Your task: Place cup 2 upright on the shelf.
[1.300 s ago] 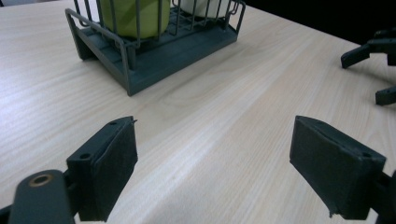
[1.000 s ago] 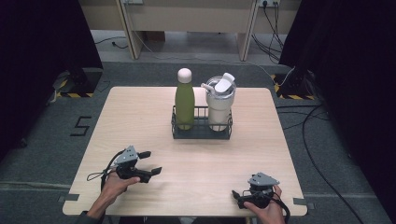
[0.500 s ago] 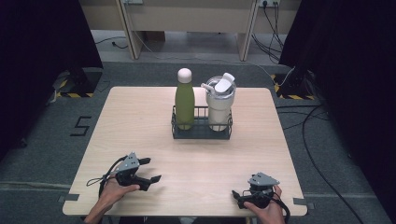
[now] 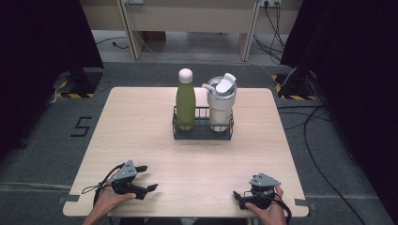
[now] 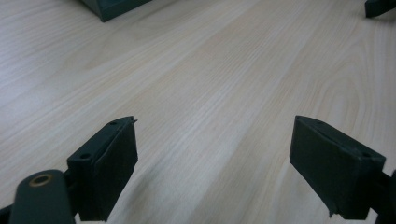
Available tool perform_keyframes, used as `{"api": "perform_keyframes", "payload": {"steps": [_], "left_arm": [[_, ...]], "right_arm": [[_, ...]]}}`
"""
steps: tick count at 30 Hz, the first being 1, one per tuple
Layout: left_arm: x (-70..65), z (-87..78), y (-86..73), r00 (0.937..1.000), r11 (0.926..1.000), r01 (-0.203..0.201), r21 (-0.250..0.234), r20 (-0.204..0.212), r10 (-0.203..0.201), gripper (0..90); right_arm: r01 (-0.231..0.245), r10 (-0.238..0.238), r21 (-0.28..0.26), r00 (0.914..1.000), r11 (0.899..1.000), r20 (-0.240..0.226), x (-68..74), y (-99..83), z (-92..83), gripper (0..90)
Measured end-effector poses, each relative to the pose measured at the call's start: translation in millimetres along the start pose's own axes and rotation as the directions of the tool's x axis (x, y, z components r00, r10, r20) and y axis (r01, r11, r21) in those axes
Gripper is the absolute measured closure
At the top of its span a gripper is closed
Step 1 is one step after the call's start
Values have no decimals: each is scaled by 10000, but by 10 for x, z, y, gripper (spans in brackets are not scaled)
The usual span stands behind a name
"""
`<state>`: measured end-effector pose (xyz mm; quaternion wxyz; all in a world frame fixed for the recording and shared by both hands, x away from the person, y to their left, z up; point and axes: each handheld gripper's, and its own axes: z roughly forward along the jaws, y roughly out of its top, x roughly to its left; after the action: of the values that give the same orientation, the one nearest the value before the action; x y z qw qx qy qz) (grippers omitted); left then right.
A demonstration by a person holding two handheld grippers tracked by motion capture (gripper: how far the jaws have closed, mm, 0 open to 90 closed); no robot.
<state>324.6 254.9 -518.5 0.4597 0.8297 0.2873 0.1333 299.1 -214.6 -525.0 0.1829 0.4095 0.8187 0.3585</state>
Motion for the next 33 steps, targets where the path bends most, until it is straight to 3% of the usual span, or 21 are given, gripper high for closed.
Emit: {"api": "perform_keyframes", "payload": {"steps": [12,15,17,21,25,28,29,31,33], "left_arm": [[-34,-38,-82,9988,9958,69,917,-495,-24,150],[-64,-44,-102,9966,9913,-164,1308,-782,269,150],[-86,-60,-113,9953,9908,-199,1338,-908,322,147],[-114,-113,-158,9968,9904,106,1379,-793,4,145],[-159,-167,-196,9962,9906,26,1369,-866,93,143],[-176,-201,-208,9927,9905,-54,1377,-1189,219,141],[-184,-215,-212,9879,9908,-137,1348,-1512,342,141],[-241,-229,-233,9841,9920,114,1258,-1771,111,141],[-292,-225,-313,9865,9936,815,779,-1481,-693,132]], "right_arm": [[-27,27,-25,10000,10000,7,2,-2,1,5],[-28,28,-30,10000,10000,3,3,-3,1,5],[-28,28,-28,10000,10000,6,3,-3,0,5],[-19,19,-34,10000,10000,9,2,-4,0,5],[-19,19,-39,10000,10000,9,2,-4,0,5],[-45,45,-42,10000,10000,13,6,-5,0,5],[-38,38,-45,10000,10000,19,5,-5,0,5],[-55,55,-51,10000,10000,17,8,-6,0,5],[-52,52,-49,10000,10000,17,7,-5,0,5]]}}
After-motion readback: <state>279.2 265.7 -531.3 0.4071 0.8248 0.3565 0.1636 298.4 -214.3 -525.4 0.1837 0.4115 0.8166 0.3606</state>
